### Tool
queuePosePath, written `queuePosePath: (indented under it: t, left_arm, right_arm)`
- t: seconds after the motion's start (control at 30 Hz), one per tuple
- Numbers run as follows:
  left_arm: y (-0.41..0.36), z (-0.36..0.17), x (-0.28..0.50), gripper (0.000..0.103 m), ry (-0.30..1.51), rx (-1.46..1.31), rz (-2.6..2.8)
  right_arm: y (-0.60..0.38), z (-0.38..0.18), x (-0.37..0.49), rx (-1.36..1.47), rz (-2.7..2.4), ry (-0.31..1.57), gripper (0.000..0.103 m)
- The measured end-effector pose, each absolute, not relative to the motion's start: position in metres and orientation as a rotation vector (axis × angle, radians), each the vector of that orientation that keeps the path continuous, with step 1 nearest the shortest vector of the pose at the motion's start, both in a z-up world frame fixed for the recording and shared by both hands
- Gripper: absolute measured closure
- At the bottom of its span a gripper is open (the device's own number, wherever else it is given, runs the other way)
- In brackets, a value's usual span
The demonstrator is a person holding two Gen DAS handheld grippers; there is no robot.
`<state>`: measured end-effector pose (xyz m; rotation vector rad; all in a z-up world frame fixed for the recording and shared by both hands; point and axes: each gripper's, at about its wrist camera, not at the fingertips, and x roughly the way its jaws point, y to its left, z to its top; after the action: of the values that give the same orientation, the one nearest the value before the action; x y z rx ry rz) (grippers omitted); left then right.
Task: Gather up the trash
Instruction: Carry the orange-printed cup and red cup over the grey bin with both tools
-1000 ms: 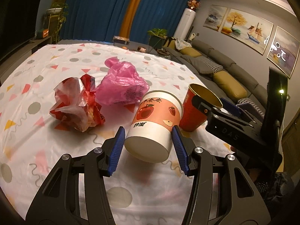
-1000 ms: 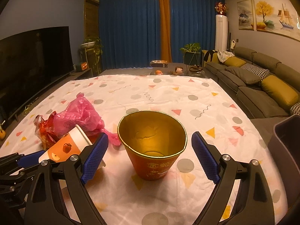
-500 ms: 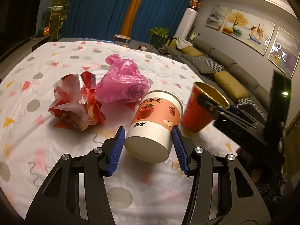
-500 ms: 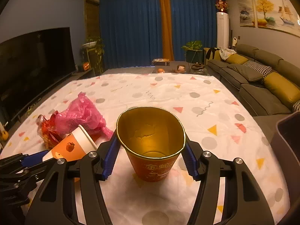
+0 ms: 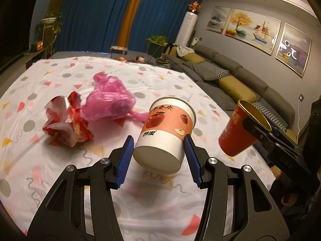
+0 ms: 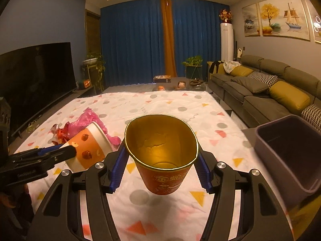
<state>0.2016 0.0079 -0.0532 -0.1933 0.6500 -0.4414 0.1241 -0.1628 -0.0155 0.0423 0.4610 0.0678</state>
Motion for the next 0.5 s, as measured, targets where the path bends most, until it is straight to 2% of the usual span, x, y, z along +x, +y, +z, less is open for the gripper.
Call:
queuePosePath:
  t: [0.5]
  left_arm:
    - [-0.061, -0.019, 0.180, 0.053, 0.613, -0.151, -0.544]
  right_arm:
    - [-0.216, 0.009, 0.081, 0.056, -0.007, 0.382, 0.043]
